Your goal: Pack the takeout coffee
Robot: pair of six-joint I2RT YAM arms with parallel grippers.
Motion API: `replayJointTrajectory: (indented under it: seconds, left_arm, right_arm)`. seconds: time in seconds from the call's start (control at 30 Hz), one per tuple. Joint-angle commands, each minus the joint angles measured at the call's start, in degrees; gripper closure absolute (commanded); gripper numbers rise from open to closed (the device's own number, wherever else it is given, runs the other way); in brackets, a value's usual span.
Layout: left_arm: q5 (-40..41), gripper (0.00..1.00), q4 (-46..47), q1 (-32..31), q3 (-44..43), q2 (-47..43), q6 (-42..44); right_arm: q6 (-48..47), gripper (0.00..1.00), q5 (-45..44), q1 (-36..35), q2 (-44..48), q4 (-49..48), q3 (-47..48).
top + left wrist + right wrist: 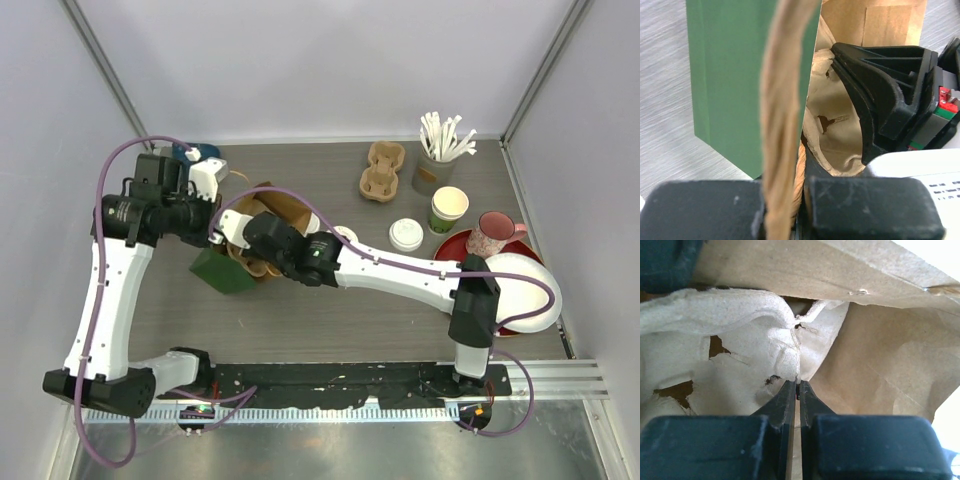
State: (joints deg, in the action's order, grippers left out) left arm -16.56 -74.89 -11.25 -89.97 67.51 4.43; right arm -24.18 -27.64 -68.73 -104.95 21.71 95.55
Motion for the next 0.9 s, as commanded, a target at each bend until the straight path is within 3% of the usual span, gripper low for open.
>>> replayJointTrajectory:
  seconds: [0.0, 0.13, 0.37, 0.63, 0.87]
  left_arm:
    - [-12.88, 1.0, -0.96, 2.28, -3.19, 0.87, -1.35]
    - [-13.5, 1.0, -0.96, 3.77, -3.19, 1.05, -1.79]
    - [-17.55, 1.0, -2.98, 17.38, -4.42, 6.14, 0.76]
    - [-20.88, 1.0, -3.06, 17.84, -2.84, 6.85, 0.67]
    - [-29.4, 1.0, -10.26, 17.92, -0.12, 6.32, 2.42]
  right_arm:
    - [-2.09, 0.99, -1.81, 0.79, -1.66, 4.21, 4.12]
    - [-2.88, 0.99, 4.41, 0.96, -4.03, 5.88, 7.27]
    - [-5.96, 0.99, 7.15, 1.05, -6.68, 12.12, 9.31]
    - [-4.73, 0.99, 10.67, 0.7, -1.41, 16.6, 12.56]
    - [-1.75, 0.99, 15.76, -2.28, -3.15, 26.7, 18.97]
